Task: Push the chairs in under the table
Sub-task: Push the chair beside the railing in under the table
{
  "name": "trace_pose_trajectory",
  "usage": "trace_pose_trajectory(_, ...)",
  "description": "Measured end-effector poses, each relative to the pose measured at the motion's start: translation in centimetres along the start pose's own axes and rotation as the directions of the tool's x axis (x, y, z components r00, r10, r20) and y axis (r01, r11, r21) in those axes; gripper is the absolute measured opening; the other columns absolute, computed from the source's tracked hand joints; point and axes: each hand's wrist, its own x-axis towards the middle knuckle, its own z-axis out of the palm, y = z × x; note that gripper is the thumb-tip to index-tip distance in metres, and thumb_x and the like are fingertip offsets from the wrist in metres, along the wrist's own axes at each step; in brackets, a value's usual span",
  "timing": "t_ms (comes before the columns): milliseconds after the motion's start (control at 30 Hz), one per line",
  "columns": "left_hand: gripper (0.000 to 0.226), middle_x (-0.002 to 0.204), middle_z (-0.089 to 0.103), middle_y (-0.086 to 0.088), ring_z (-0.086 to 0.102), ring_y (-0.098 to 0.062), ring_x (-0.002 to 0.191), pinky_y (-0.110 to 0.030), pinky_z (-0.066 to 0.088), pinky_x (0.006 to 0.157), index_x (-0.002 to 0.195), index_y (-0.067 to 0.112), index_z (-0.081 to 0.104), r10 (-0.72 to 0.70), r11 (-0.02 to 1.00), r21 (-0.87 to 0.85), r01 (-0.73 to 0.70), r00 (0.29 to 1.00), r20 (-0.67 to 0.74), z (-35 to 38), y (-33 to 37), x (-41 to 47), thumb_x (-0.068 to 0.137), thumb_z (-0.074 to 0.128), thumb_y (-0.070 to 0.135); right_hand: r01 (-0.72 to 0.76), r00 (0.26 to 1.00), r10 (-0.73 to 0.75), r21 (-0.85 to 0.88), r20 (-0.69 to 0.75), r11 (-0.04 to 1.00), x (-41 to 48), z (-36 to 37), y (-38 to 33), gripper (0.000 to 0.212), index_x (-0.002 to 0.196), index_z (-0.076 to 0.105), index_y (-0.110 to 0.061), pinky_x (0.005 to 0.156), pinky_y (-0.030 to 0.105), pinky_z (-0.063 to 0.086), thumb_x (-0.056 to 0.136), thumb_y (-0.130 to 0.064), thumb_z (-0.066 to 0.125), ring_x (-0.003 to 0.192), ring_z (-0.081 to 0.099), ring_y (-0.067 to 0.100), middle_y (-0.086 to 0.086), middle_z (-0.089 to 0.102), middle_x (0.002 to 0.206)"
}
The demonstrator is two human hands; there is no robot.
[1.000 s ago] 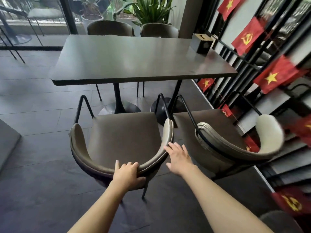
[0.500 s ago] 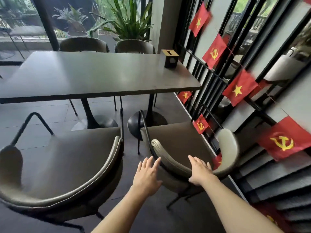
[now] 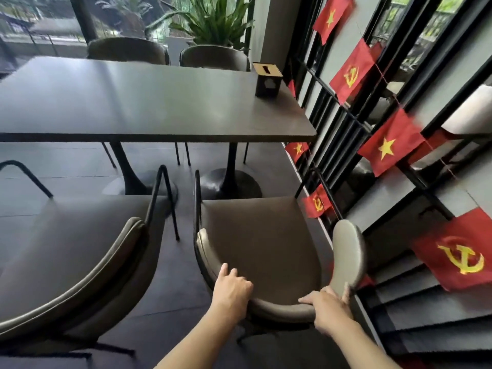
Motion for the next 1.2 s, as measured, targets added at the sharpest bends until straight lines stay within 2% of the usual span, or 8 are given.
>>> trace_pose_trajectory(133, 0.028, 0.109, 0.068, -0.009, 0.048, -0.032, 0.112, -0.045, 0.016, 0.114, 0.103, 0.012, 0.065, 0.015, 1.0, 0.013, -0.014, 0.999, -0.03, -0.1, -0.1, -0.3, 0.079, 0.051, 0.004, 0.011, 1.0, -0.01, 0.042, -0.022, 0.999, -0.3, -0.1, 0.2, 0.066, 0.131, 0.049, -0.046, 0.112, 0.055, -0.019, 0.08, -0.004, 0.055, 0.135, 0.033, 0.01, -0.007, 0.052, 0.116)
trace_pose_trajectory(367, 0.028, 0.11, 0.067, -0.012, 0.048, -0.032, 0.114, -0.044, 0.016, 0.113, 0.106, 0.011, 0.063, 0.001, 1.0, 0.016, 0.0, 1.0, -0.014, 0.0, -0.9, -1.1, 0.081, 0.052, 0.005, 0.03, 0.998, -0.026, 0.073, -0.057, 0.997, -0.5, 0.3, -0.8, 0.065, 0.129, 0.051, -0.046, 0.11, 0.057, -0.021, 0.079, -0.004, 0.053, 0.135, 0.032, 0.008, -0.009, 0.056, 0.122)
trace_pose_trajectory(467, 0.028, 0.11, 0.067, -0.011, 0.048, -0.031, 0.114, -0.043, 0.016, 0.114, 0.107, 0.011, 0.063, -0.019, 1.0, 0.023, 0.019, 1.0, -0.001, 0.1, -1.8, -1.5, 0.081, 0.051, 0.006, 0.05, 0.998, -0.047, 0.064, -0.048, 0.997, -0.9, -0.1, -2.0, 0.064, 0.131, 0.051, -0.043, 0.103, 0.055, -0.03, 0.081, -0.002, 0.05, 0.135, 0.032, 0.011, -0.01, 0.056, 0.115)
trace_pose_trajectory(633, 0.029, 0.111, 0.067, -0.01, 0.049, -0.029, 0.113, -0.04, 0.019, 0.112, 0.107, 0.012, 0.062, -0.053, 0.998, 0.018, 0.053, 0.999, -0.004, 0.1, -3.9, -1.8, 0.081, 0.05, 0.007, 0.073, 0.997, -0.071, 0.054, -0.042, 0.996, -0.2, -0.4, -4.0, 0.063, 0.13, 0.052, -0.043, 0.108, 0.061, -0.022, 0.081, -0.002, 0.051, 0.134, 0.033, 0.013, -0.014, 0.057, 0.126)
trace_pose_trajectory(800, 0.029, 0.111, 0.067, -0.008, 0.049, -0.028, 0.113, -0.04, 0.018, 0.114, 0.107, 0.013, 0.063, -0.069, 0.998, -0.001, 0.069, 0.998, -0.011, -0.2, -5.9, -1.6, 0.083, 0.049, 0.006, 0.111, 0.992, -0.109, 0.036, -0.058, 0.993, 0.9, -0.6, -5.6, 0.063, 0.129, 0.053, -0.043, 0.072, 0.048, -0.047, 0.081, -0.002, 0.051, 0.131, 0.034, 0.015, -0.018, 0.057, 0.127)
trace_pose_trajectory(867, 0.03, 0.111, 0.067, -0.007, 0.049, -0.028, 0.114, -0.041, 0.017, 0.114, 0.108, 0.014, 0.063, -0.074, 0.997, -0.002, 0.074, 0.997, -0.019, -0.2, -6.3, -1.4, 0.082, 0.05, 0.007, 0.109, 0.992, -0.107, 0.026, -0.068, 0.994, 1.2, -0.8, -6.0, 0.062, 0.127, 0.053, -0.044, 0.087, 0.054, -0.042, 0.081, -0.003, 0.051, 0.131, 0.035, 0.015, -0.018, 0.057, 0.127)
trace_pose_trajectory(933, 0.03, 0.111, 0.067, -0.007, 0.049, -0.028, 0.114, -0.042, 0.015, 0.116, 0.108, 0.015, 0.063, -0.081, 0.997, -0.003, 0.081, 0.996, -0.024, -0.1, -6.5, -1.4, 0.083, 0.049, 0.007, 0.103, 0.992, -0.103, 0.008, -0.067, 0.995, 1.5, -0.9, -6.2, 0.061, 0.125, 0.054, -0.044, 0.104, 0.062, -0.025, 0.081, -0.003, 0.052, 0.131, 0.035, 0.014, -0.018, 0.057, 0.126)
trace_pose_trajectory(1200, 0.026, 0.112, 0.067, -0.005, 0.048, -0.028, 0.117, -0.046, 0.01, 0.118, 0.11, 0.016, 0.063, -0.085, 0.996, -0.036, 0.084, 0.996, -0.024, 0.0, -6.6, -1.4, 0.087, 0.052, 0.011, 0.115, 0.992, -0.113, 0.019, -0.06, 0.993, 1.4, -1.3, -6.0, 0.064, 0.129, 0.052, -0.045, 0.109, 0.063, -0.017, 0.082, -0.002, 0.052, 0.133, 0.034, 0.014, -0.016, 0.057, 0.127)
